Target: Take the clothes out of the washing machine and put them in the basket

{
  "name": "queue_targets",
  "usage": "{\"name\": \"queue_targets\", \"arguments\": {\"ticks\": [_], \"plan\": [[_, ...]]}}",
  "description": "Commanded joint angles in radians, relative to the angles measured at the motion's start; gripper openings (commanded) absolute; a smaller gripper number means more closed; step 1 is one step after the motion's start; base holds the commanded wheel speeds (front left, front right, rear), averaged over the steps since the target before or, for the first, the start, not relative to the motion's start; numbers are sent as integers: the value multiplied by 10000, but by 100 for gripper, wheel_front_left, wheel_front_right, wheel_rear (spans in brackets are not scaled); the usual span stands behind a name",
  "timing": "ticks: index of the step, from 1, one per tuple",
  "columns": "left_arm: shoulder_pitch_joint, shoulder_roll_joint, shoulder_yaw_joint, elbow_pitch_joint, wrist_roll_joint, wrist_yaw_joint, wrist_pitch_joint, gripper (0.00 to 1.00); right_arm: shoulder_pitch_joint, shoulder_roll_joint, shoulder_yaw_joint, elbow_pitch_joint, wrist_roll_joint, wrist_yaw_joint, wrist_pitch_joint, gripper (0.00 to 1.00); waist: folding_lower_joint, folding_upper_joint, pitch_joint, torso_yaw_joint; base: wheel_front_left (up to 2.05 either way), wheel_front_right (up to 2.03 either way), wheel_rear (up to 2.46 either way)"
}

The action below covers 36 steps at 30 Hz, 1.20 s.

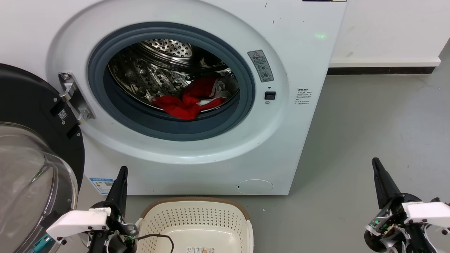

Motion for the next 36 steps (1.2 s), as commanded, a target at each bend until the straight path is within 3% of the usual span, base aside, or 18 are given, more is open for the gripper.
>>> {"name": "queue_targets", "arguments": {"ticks": [1, 16, 17, 28, 36], "plan": [[-58, -18, 20, -16, 1, -26, 15, 0, -131, 34, 5, 13, -44, -3, 1, 0, 0, 0, 0, 0, 0, 0, 0], [-58, -18, 20, -16, 1, -26, 15, 0, -131, 34, 5, 13, -44, -3, 1, 0, 0, 0, 0, 0, 0, 0, 0], [11, 0, -8, 30, 1, 2, -2, 100, 16, 0, 1, 22, 0, 0, -3, 100, 0, 0, 0, 0, 0, 0, 0], [-39, 5, -526, -60, 509, 3, -524, 100, 167, 5, 257, -163, -524, 0, -522, 100, 0, 0, 16, -5, 0, 0, 0], [-93, 2, -608, -423, 2127, 3, -891, 100, 234, 6, 360, -400, -2439, 0, -890, 100, 0, 0, 26, -16, 0, 0, 0]]}}
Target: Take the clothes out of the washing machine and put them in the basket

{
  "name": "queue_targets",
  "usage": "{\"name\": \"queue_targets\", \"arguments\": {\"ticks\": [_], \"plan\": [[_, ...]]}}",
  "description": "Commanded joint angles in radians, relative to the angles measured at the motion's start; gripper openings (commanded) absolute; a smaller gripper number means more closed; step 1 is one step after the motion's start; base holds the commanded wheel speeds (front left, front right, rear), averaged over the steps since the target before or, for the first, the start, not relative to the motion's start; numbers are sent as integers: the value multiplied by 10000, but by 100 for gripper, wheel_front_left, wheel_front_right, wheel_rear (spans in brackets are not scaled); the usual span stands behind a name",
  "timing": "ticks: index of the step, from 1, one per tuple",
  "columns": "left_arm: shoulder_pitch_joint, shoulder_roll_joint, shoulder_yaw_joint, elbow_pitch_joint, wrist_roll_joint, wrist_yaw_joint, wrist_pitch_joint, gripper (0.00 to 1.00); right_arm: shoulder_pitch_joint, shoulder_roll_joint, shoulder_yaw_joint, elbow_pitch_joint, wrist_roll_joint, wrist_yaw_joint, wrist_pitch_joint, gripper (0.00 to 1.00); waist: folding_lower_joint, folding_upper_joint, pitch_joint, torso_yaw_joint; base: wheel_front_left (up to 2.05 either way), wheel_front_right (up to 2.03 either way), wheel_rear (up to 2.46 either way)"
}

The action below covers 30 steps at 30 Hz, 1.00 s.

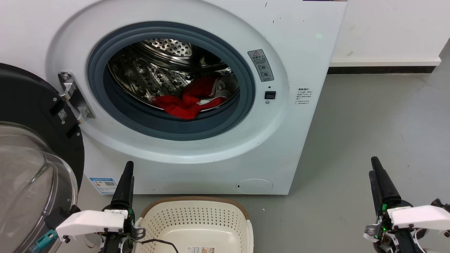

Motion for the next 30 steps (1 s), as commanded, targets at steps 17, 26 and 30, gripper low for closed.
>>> {"name": "queue_targets", "arguments": {"ticks": [17, 26, 30], "plan": [[-358, 23, -475, -525, 4150, -3, -764, 100, 171, -15, 302, -890, -4764, 0, -774, 100, 0, 0, 13, -23, 0, 0, 0], [-372, 24, -694, -422, 5754, -1, -1046, 100, 299, -13, 412, -989, -6178, -1, -1056, 100, 0, 0, -3, -10, 0, 0, 0], [-374, 37, -789, -393, 6484, 35, -1181, 100, 379, -12, 383, -1018, -6838, -1, -1187, 100, 0, 0, -15, -1, 0, 0, 0]]}}
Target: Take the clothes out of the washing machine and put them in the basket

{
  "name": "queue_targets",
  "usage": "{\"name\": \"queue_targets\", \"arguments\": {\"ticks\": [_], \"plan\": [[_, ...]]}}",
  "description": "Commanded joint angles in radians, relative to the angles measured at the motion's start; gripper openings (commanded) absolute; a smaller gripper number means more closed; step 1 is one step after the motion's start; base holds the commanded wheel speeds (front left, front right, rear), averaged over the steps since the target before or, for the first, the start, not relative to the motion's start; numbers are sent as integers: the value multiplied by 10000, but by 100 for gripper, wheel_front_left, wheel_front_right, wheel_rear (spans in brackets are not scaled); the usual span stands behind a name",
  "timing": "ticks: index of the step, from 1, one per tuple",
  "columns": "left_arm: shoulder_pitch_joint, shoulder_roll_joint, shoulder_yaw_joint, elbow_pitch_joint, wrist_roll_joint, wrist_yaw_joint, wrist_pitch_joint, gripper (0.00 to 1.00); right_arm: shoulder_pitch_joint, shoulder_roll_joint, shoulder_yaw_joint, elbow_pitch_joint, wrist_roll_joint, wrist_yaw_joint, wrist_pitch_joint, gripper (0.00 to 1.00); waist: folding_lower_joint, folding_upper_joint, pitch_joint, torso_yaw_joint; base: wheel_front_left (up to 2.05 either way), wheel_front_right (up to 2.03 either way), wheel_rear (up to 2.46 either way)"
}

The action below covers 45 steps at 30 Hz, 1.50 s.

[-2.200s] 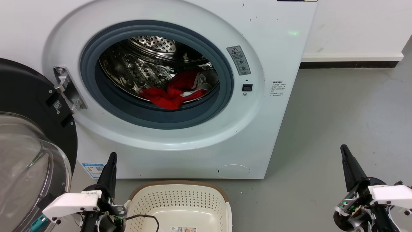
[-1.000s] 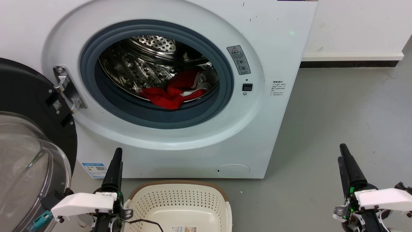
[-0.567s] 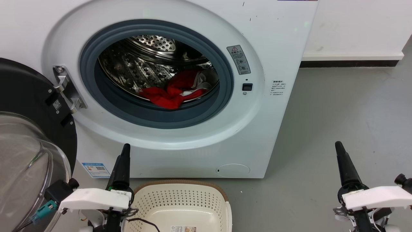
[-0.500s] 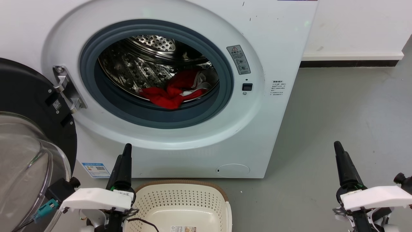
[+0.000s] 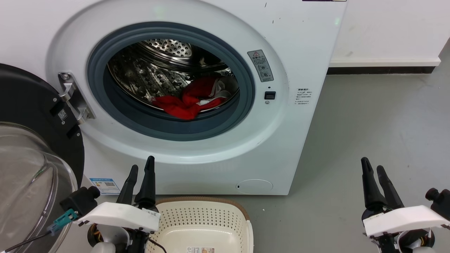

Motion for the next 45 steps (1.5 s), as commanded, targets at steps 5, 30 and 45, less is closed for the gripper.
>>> {"name": "queue_targets", "arguments": {"ticks": [5, 30, 45], "plan": [[-244, 67, -116, -65, 969, 109, -241, 100, 54, -12, 6, -175, -989, 1, -218, 100, 0, 0, -20, 0, 0, 0, 0], [-403, 258, -512, 295, 4112, 600, -984, 100, 340, -8, -53, -426, -4305, 0, -557, 100, 0, 0, -2, 60, 0, 0, 0], [-439, 268, -618, 427, 5409, 752, -1324, 100, 483, -6, -76, -544, -5746, 0, -742, 100, 0, 0, -1, 75, 0, 0, 0]]}}
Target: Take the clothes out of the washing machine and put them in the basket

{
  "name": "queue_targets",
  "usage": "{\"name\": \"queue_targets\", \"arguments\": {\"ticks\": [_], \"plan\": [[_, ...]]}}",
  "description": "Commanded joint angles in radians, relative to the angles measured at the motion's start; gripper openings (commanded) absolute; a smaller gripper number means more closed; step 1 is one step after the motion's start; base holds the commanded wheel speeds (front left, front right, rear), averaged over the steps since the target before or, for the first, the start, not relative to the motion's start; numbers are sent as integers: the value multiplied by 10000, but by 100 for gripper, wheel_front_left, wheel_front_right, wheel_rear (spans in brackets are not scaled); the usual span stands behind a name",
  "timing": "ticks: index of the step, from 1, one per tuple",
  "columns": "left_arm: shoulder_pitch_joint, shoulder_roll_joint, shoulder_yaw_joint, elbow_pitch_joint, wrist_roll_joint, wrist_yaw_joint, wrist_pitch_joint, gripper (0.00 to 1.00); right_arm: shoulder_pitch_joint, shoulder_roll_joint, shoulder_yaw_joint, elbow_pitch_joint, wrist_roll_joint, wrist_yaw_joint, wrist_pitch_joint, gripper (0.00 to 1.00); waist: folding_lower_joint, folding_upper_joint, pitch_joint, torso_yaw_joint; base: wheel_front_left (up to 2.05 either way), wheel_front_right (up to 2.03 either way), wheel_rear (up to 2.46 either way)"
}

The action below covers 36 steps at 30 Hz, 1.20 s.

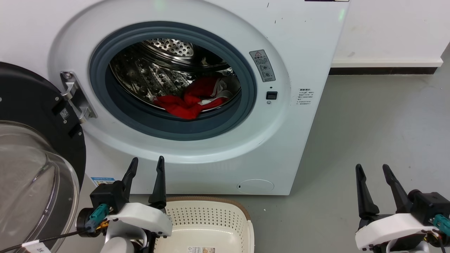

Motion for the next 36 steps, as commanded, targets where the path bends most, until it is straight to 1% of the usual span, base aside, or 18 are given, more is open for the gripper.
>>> {"name": "queue_targets", "arguments": {"ticks": [1, 24, 30, 32, 36], "plan": [[-165, 46, -2, -22, 268, 54, -92, 100, 96, -4, -4, -109, -260, -2, -96, 100, 0, -1, 1, 7, 0, 0, 0], [-235, -29, 60, 303, 2040, 252, -589, 100, 180, 0, 75, -65, -1949, -4, -400, 100, 0, -1, -2, 40, 0, 0, 0], [-201, -76, 133, 371, 2173, 168, -671, 100, 183, 0, 96, -3, -2239, -5, -461, 100, 0, -1, -5, 35, 0, 0, 0], [-161, -85, 221, 448, 1979, 156, -661, 100, 165, 0, 102, 46, -2082, -5, -448, 100, 0, -1, -11, 25, 0, 0, 0], [-159, -124, 277, 576, 1948, 170, -659, 100, 135, 2, 100, 114, -2003, -5, -466, 100, 0, -1, -15, 14, 0, 0, 0]]}}
